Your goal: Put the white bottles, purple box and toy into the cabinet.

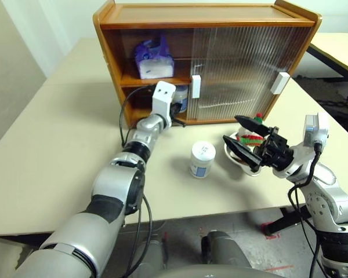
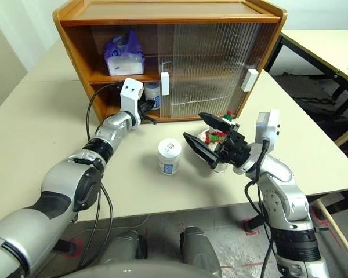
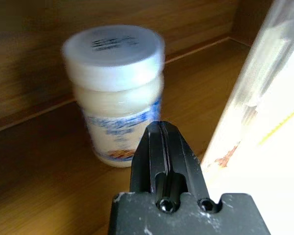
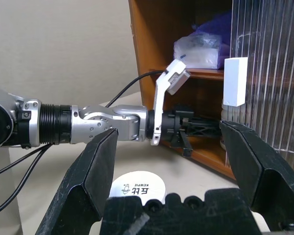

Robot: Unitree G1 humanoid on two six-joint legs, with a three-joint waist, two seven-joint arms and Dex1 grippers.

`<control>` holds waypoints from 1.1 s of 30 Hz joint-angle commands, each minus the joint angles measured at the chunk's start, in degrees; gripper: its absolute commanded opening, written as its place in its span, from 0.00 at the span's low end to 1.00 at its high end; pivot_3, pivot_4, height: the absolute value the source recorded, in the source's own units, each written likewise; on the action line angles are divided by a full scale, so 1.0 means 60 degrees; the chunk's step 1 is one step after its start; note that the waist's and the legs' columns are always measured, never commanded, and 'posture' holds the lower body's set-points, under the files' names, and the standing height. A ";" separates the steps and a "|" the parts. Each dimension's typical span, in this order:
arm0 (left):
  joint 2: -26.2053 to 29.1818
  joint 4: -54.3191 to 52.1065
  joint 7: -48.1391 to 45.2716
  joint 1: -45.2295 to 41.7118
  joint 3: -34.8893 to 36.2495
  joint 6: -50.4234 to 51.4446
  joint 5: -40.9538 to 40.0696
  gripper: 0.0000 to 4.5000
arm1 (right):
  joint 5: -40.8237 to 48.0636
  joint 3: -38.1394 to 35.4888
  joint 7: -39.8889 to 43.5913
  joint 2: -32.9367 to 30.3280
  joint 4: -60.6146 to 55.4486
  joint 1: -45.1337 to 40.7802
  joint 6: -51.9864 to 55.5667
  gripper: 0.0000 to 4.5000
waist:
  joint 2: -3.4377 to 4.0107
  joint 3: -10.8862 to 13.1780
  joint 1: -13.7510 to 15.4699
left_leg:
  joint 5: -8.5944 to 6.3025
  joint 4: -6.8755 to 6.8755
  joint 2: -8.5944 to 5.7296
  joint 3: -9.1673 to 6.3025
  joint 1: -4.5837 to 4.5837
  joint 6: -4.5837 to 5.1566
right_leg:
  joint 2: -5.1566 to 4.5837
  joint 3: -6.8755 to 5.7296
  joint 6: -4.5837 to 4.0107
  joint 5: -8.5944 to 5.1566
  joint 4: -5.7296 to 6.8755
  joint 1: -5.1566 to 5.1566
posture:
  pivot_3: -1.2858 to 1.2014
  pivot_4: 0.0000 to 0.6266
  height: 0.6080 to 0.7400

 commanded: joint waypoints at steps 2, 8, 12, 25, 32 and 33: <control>0.0160 -0.0002 0.0456 0.0171 0.0153 -0.0024 -0.0009 0.01 | 0.0047 0.0125 0.0060 -0.0004 0.0058 -0.0112 0.0014 1.00 | -0.0001 0.0000 0.0030 | 0.0000 0.0000 0.0000 0.0000 -0.0001 0.0000 | -0.0002 -0.0001 -0.0003 0.0002 0.0000 0.0000 | 0.50 0.00 1.00; 0.0096 0.0191 0.0975 -0.0075 0.0036 -0.0045 0.0237 0.01 | 0.0058 0.0151 0.0003 -0.0013 -0.0058 -0.0065 0.0036 1.00 | -0.0001 0.0000 0.0037 | 0.0000 0.0001 -0.0005 0.0002 -0.0004 -0.0001 | -0.0010 -0.0001 -0.0009 0.0009 -0.0001 0.0002 | 0.49 0.00 1.00; 0.0045 0.0337 0.1104 -0.0221 -0.0094 -0.0038 0.0451 0.01 | 0.0084 0.0055 -0.0118 -0.0079 -0.0301 0.0176 0.0065 1.00 | -0.0001 0.0000 0.0016 | -0.0001 0.0000 -0.0004 0.0003 -0.0003 -0.0002 | -0.0007 -0.0001 -0.0014 0.0012 -0.0001 0.0000 | 0.48 0.00 1.00; -0.0293 0.0519 -0.0025 -0.0444 -0.0159 -0.0098 0.0644 0.01 | 0.0153 0.0035 -0.0283 -0.0192 -0.0519 0.0377 0.0112 1.00 | 0.0000 0.0000 -0.0049 | -0.0001 0.0000 -0.0004 0.0007 -0.0002 -0.0002 | -0.0004 -0.0001 0.0005 0.0000 -0.0001 0.0000 | 0.48 0.00 1.00; -0.0138 0.0355 -0.0603 -0.0272 0.0055 -0.0311 0.0452 0.01 | 0.0124 0.0161 -0.0164 -0.0115 -0.0212 0.0106 0.0058 1.00 | 0.0000 0.0000 -0.0043 | -0.0001 0.0000 -0.0004 0.0007 -0.0002 -0.0002 | -0.0004 -0.0001 0.0006 0.0000 -0.0001 0.0000 | 0.49 0.00 1.00; -0.0095 0.0324 -0.0680 -0.0239 0.0091 -0.0328 0.0418 0.01 | 0.0118 0.0168 -0.0149 -0.0102 -0.0178 0.0081 0.0051 1.00 | 0.0000 0.0000 -0.0041 | -0.0001 0.0000 -0.0004 0.0007 -0.0002 -0.0002 | -0.0004 -0.0001 0.0006 0.0000 -0.0001 0.0000 | 0.49 0.00 1.00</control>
